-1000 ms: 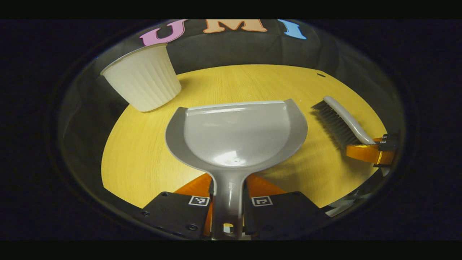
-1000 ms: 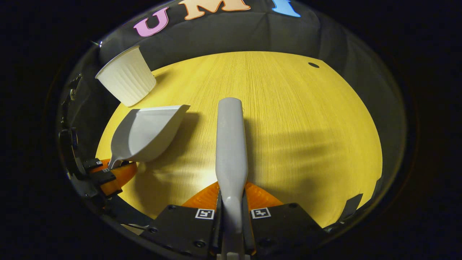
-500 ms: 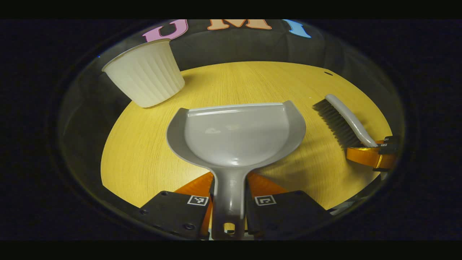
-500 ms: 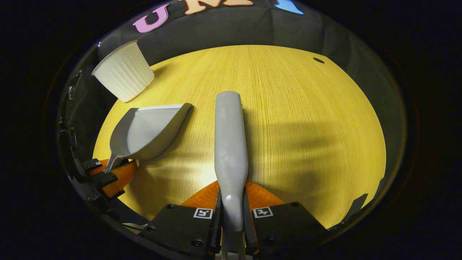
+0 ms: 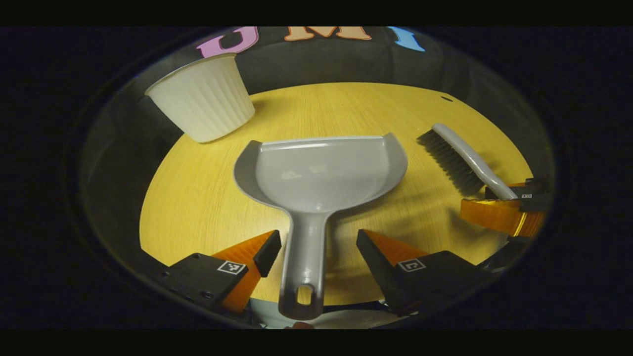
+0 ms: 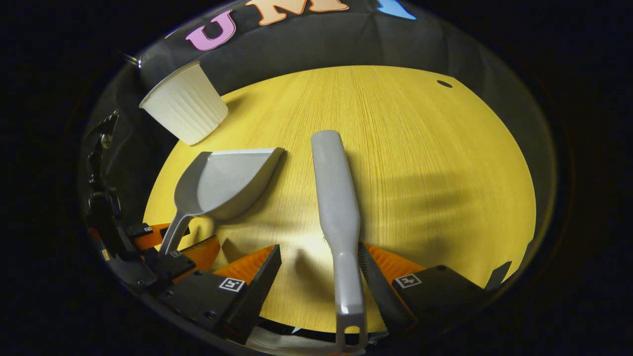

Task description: Pick up the small broom and dustpan from the desktop, sweep the trash into the dustpan with the broom, and then empty the trash into the garbage bin.

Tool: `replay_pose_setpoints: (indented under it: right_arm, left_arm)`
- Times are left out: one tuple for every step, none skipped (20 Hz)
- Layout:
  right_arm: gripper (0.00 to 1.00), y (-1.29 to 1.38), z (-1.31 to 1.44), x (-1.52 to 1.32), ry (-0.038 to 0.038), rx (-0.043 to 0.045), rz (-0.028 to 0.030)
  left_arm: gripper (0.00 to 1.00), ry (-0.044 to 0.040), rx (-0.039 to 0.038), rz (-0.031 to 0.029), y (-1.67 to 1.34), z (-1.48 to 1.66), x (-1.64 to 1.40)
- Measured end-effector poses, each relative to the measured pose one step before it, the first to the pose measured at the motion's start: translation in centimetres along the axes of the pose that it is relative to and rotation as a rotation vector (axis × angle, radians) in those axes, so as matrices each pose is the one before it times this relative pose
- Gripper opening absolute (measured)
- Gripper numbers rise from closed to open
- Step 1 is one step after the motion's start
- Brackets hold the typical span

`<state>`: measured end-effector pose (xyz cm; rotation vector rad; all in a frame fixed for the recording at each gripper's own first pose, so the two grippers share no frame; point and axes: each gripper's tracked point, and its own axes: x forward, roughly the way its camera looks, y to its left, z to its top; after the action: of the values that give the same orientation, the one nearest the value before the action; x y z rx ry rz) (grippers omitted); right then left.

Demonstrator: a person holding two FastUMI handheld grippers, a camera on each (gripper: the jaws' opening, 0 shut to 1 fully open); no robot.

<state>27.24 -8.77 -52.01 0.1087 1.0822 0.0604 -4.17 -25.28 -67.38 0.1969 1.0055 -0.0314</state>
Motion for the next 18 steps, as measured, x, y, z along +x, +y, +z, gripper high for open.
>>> replay_pose_setpoints:
  right_arm:
    - [0.93,0.022,0.598,-0.739,-0.02948,0.00163,0.00644]
    - [0.93,0.197,0.994,-0.733,-0.03881,0.00434,0.01187]
    - [0.93,0.193,0.909,-0.970,-0.03147,0.00578,0.00810]
    - [0.93,0.099,0.978,-1.063,-0.03737,0.00183,0.00417]
    - [0.93,-0.007,1.231,-1.190,-0.04388,-0.00034,0.00008]
    - [0.93,0.158,1.507,-1.284,-0.05186,-0.00006,0.00327]
    - [0.93,0.225,1.636,-1.458,-0.06070,0.00018,0.00797]
    - [0.93,0.655,1.888,-1.243,-0.06251,0.00076,0.02030]
    - [0.93,0.548,1.803,-1.288,-0.07578,0.00217,0.02204]
    - [0.93,0.762,1.973,-0.977,-0.08766,-0.00057,0.01759]
    - [0.93,0.643,1.900,-0.685,-0.07803,-0.00483,0.00849]
    - [0.92,0.577,1.787,-0.462,-0.06963,-0.00917,0.00299]
    - [0.93,0.375,1.284,-0.797,-0.06040,-0.01037,0.00242]
    - [0.92,0.994,1.925,-0.352,-0.05941,-0.01111,0.00500]
    - [0.92,0.128,1.762,-2.394,-0.06345,-0.01491,0.00730]
    - [0.92,1.088,2.076,-0.621,-0.04884,-0.01747,0.00035]
    - [0.92,-1.169,0.347,-1.758,-0.03433,-0.02191,-0.00526]
    - [0.92,0.044,0.342,0.167,-0.01766,-0.01964,-0.00880]
  left_arm:
    - [0.96,-0.03673,0.00115,0.01146,0.277,0.604,-0.524]
    - [0.95,-0.03956,0.00291,0.00695,0.283,0.816,-0.729]
    - [0.96,-0.03614,0.00518,0.00791,0.288,0.841,-0.922]
    - [0.96,-0.04131,0.00207,0.01050,0.339,1.108,-0.925]
    - [0.96,-0.04208,-0.00390,0.01080,0.439,1.341,-1.008]
    - [0.96,-0.04763,-0.00841,0.00941,0.652,1.559,-1.203]
    - [0.96,-0.07111,-0.02514,0.01018,0.670,2.287,-1.436]
    - [0.96,-0.07782,-0.04030,0.00854,0.568,2.468,-1.307]
    - [0.96,-0.08632,-0.04711,0.00396,0.265,2.891,-1.211]
    - [0.95,-0.09228,-0.04146,-0.00373,0.303,3.011,-1.021]
    - [0.95,-0.08077,-0.03105,0.00187,0.179,2.911,-0.439]
    - [0.95,-0.06805,-0.01616,-0.00063,0.065,1.907,-0.414]
    - [0.95,-0.05415,-0.00374,0.00516,0.050,1.715,-0.373]
    - [0.95,-0.06373,0.00169,-0.00021,-0.018,1.593,-0.166]
    - [0.95,-0.05887,0.00431,-0.00675,-0.250,1.720,-0.562]
    - [0.94,-0.04643,0.00411,0.00090,0.020,1.225,-0.166]
    - [0.93,-0.03572,0.00131,-0.00384,-0.495,0.777,-0.040]
    - [0.93,0.00485,0.00863,-0.00666,-0.171,-0.165,-0.006]
